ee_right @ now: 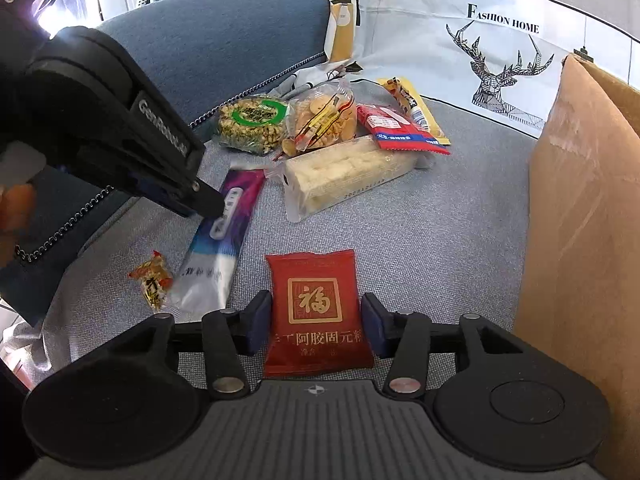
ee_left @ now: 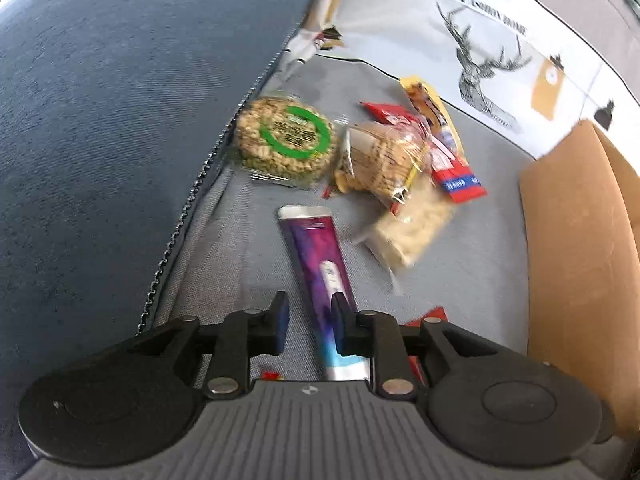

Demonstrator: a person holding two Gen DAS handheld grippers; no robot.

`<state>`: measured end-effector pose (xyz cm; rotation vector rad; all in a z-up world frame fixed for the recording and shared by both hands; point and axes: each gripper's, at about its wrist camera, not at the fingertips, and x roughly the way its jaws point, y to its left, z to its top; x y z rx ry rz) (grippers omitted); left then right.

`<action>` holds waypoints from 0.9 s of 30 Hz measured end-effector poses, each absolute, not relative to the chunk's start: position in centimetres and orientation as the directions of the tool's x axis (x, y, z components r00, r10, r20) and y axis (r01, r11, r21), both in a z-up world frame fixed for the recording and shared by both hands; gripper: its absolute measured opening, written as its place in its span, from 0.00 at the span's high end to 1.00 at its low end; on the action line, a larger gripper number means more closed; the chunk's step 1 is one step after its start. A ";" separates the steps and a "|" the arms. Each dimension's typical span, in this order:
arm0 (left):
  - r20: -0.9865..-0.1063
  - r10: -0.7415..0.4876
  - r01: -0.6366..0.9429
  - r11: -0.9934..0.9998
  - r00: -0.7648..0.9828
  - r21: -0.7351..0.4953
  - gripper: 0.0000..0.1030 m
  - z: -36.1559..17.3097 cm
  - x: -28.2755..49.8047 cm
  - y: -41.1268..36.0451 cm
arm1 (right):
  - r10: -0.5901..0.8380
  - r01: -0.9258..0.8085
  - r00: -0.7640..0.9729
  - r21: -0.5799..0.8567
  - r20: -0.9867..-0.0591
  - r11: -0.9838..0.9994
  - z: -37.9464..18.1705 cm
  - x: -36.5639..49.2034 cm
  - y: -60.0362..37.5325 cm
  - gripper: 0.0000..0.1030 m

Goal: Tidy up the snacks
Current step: 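Grasp the red gold-print packet with the right tool while the left tool grasps the purple tube snack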

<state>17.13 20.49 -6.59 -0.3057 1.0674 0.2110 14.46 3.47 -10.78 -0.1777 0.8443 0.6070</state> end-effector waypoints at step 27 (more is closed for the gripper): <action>-0.889 0.108 -0.204 0.979 0.446 0.017 0.83 -7.7 19.5 16.3 | 0.444 -0.581 0.505 0.089 -0.740 0.809 -10.8 14.8 3.4 0.56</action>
